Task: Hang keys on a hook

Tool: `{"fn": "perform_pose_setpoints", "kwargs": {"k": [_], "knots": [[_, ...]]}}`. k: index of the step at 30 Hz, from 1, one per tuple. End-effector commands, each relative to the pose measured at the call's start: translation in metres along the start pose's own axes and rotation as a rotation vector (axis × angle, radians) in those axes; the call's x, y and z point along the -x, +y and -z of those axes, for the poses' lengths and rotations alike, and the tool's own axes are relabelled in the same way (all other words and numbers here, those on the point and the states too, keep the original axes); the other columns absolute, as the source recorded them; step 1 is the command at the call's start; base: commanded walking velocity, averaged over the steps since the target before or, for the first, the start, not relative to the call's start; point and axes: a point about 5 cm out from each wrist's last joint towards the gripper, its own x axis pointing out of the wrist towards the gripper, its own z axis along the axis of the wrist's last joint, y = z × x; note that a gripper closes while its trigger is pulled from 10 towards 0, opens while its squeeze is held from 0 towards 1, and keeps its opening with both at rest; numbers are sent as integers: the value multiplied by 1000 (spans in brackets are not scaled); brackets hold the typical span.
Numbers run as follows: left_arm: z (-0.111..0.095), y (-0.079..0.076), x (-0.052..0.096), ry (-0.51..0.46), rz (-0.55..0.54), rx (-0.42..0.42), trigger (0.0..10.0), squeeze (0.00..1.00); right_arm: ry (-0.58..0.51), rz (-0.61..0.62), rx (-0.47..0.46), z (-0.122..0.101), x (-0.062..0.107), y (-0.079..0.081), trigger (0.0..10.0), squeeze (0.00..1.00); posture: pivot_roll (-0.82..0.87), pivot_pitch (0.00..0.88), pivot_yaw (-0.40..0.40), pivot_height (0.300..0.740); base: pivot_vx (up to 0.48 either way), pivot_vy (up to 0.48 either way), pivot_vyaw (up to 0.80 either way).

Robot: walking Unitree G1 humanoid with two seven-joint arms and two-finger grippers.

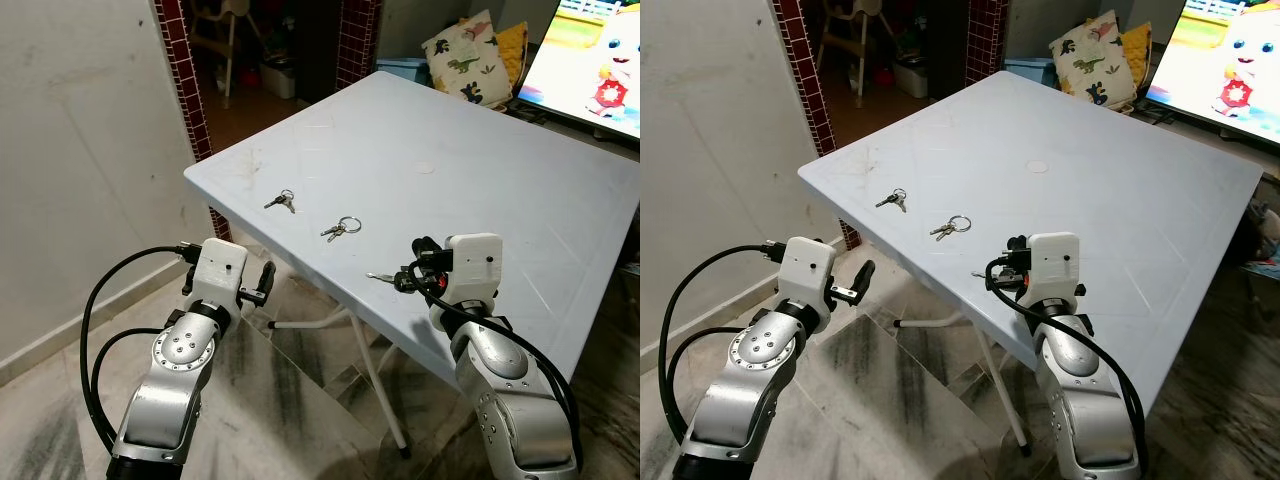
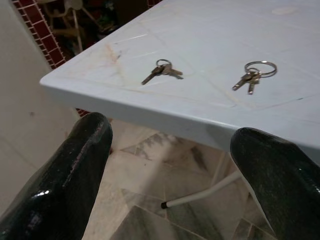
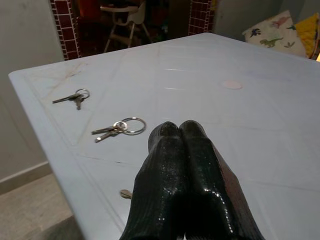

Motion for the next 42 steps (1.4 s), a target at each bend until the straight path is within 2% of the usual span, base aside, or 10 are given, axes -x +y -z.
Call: {"fn": "perform_pose_setpoints", "kwargs": {"k": [1, 10, 19, 34, 35, 36, 40, 42], "knots": [[1, -3, -1, 5, 10, 7, 10000, 0, -9, -2, 3, -2, 0, -1, 10000, 0, 68, 18, -36, 740, 0, -469, 0], [3, -2, -1, 12, 8, 7, 10000, 0, -5, -8, 3, -1, 0, -1, 10000, 0, 68, 17, -38, 740, 0, -409, 0], [3, 0, -1, 12, -8, 7, 10000, 0, 12, -22, -6, 3, 3, 4, 10000, 0, 68, 17, -38, 740, 0, 0, 0], [7, 3, 2, 27, -17, -14, 10000, 0, 5, -56, -41, 0, -7, 12, 10000, 0, 86, 17, -35, 740, 0, 0, 0], [8, 3, 2, 28, -14, -15, 10000, 0, 3, -57, -39, 0, -7, 13, 10000, 690, 88, 18, -34, 740, 0, 0, 0], [8, 3, 3, 29, -11, -19, 10000, 0, 1, -58, -49, 0, -8, 14, 10000, 1000, 90, 18, -33, 740, 0, 0, 0], [11, 4, 5, 34, -1, -31, 10000, 0, -2, -81, -39, 2, -11, 19, 10000, 1000, 97, 20, -33, 740, 0, 0, 0], [13, 5, 6, 36, -1, -34, 10000, 0, 5, -85, -6, 4, -13, 22, 10000, 1000, 104, 20, -33, 740, 0, 0, 0]]}}
